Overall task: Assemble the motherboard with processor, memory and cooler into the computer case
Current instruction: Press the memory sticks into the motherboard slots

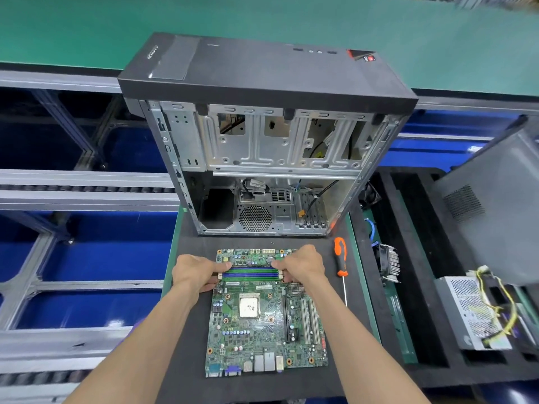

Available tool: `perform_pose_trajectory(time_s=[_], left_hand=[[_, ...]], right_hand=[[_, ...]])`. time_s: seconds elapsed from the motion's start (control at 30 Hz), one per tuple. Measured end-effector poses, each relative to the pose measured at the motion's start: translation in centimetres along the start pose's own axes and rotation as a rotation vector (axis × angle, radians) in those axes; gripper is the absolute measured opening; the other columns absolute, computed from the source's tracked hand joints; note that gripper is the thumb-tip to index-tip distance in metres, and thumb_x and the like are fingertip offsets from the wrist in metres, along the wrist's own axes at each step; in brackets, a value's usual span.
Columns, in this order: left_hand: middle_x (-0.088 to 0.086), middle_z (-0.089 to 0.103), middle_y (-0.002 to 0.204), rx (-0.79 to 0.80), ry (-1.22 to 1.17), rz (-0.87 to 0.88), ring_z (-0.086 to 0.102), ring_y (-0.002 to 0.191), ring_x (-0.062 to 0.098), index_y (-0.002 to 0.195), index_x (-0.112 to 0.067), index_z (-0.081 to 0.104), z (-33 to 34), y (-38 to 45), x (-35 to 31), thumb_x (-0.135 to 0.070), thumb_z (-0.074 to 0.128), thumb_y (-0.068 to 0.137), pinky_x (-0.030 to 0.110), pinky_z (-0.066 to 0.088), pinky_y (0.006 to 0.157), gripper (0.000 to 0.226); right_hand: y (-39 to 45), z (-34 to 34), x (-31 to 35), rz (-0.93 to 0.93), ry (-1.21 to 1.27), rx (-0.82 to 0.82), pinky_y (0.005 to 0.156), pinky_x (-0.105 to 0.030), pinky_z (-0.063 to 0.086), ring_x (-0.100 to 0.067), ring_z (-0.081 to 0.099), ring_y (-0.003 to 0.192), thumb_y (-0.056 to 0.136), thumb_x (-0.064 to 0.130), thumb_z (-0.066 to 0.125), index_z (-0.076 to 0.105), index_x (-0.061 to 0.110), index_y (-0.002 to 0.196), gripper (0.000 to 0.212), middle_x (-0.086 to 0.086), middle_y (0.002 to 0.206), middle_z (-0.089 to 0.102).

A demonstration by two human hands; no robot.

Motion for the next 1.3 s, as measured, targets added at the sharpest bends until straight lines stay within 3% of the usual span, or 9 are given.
perform_pose_trajectory(time_s=[0.13,0.4,0.53,0.63,0.77,0.87,0.97,1.1,1.3], left_hand=[[0.004,0.075,0.070,0.013,0.036,0.008,0.073,0.065,0.017,0.076,-0.005,0.073,0.1,0.0,-0.2,-0.026,0.099,0.053,0.029,0.059,0.053,0.041],[0.002,0.073,0.062,0.008,0.107,0.098,0.072,0.063,0.017,0.067,-0.006,0.076,0.1,-0.1,-0.3,-0.030,0.097,0.058,0.028,0.059,0.054,0.034],[-0.001,0.073,0.064,0.018,0.185,0.196,0.072,0.071,0.019,0.066,-0.014,0.078,0.3,-0.5,0.0,-0.034,0.093,0.065,0.036,0.062,0.071,0.025],[-0.003,0.074,0.080,-0.033,0.302,0.269,0.068,0.081,0.018,0.075,-0.019,0.076,0.4,-0.6,0.2,-0.042,0.088,0.071,0.036,0.057,0.081,0.026],[-0.006,0.069,0.079,-0.142,0.544,0.447,0.064,0.080,0.018,0.081,-0.024,0.069,1.0,-1.9,-0.8,-0.047,0.081,0.077,0.030,0.051,0.071,0.026],[-0.011,0.065,0.072,-0.159,0.651,0.624,0.060,0.070,0.012,0.072,-0.029,0.067,2.2,-2.6,-1.4,-0.037,0.077,0.082,0.029,0.047,0.067,0.016],[-0.007,0.070,0.079,-0.139,0.766,0.753,0.062,0.080,0.019,0.076,-0.027,0.074,3.6,-3.0,-1.5,-0.033,0.071,0.088,0.035,0.048,0.078,0.014],[-0.006,0.071,0.085,-0.090,0.846,0.852,0.058,0.089,0.024,0.081,-0.028,0.074,5.5,-3.4,-1.5,-0.031,0.064,0.093,0.039,0.044,0.081,0.016],[-0.005,0.066,0.082,-0.012,0.869,0.939,0.055,0.085,0.022,0.076,-0.025,0.071,7.7,-3.9,-1.9,-0.029,0.062,0.094,0.037,0.044,0.076,0.020]], right_hand=[[-0.1,0.3,0.3,-0.001,-0.005,-0.071,0.079,-0.038,0.059,-0.015,0.071,0.066,0.072,0.037,0.086,0.072,0.005,0.082,0.036,-0.004,0.056,0.070],[-0.1,0.3,0.3,-0.008,-0.035,-0.061,0.089,-0.042,0.056,-0.027,0.068,0.099,0.073,0.038,0.086,0.069,0.005,0.101,0.046,-0.015,0.103,0.071],[-0.4,0.2,0.2,-0.039,-0.037,-0.050,0.089,-0.043,0.056,-0.028,0.068,0.097,0.076,0.039,0.085,0.070,0.001,0.098,0.047,-0.016,0.101,0.071],[-0.7,0.3,0.1,-0.070,-0.031,-0.056,0.087,-0.043,0.056,-0.029,0.068,0.095,0.078,0.038,0.083,0.070,-0.002,0.093,0.044,-0.017,0.099,0.071],[-1.2,0.0,0.0,-0.128,-0.030,-0.079,0.086,-0.040,0.056,-0.027,0.066,0.095,0.082,0.031,0.079,0.071,-0.002,0.075,0.034,-0.016,0.090,0.072],[-1.5,-0.1,-0.5,-0.196,-0.069,-0.105,0.079,-0.035,0.055,-0.025,0.065,0.085,0.086,0.026,0.076,0.058,0.010,0.052,0.042,-0.006,0.073,0.066],[-1.5,0.2,-1.3,-0.254,-0.052,-0.094,0.082,-0.029,0.052,-0.019,0.066,0.093,0.088,0.020,0.075,0.074,0.009,0.071,0.021,-0.001,0.081,0.070],[-1.4,0.4,-2.2,-0.312,-0.020,-0.088,0.089,-0.031,0.054,-0.015,0.067,0.089,0.086,0.014,0.076,0.075,0.013,0.084,0.002,-0.001,0.082,0.072],[-1.5,0.2,-3.0,-0.363,0.034,-0.115,0.087,-0.031,0.055,-0.009,0.065,0.081,0.083,0.016,0.076,0.076,0.013,0.094,0.011,0.001,0.084,0.073]])
Point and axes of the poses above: each hand's wrist, its own y-axis towards the middle knuckle, its own z-axis out of the palm, x = y × z, the point moved 3 cm from there along y, towards the middle knuckle
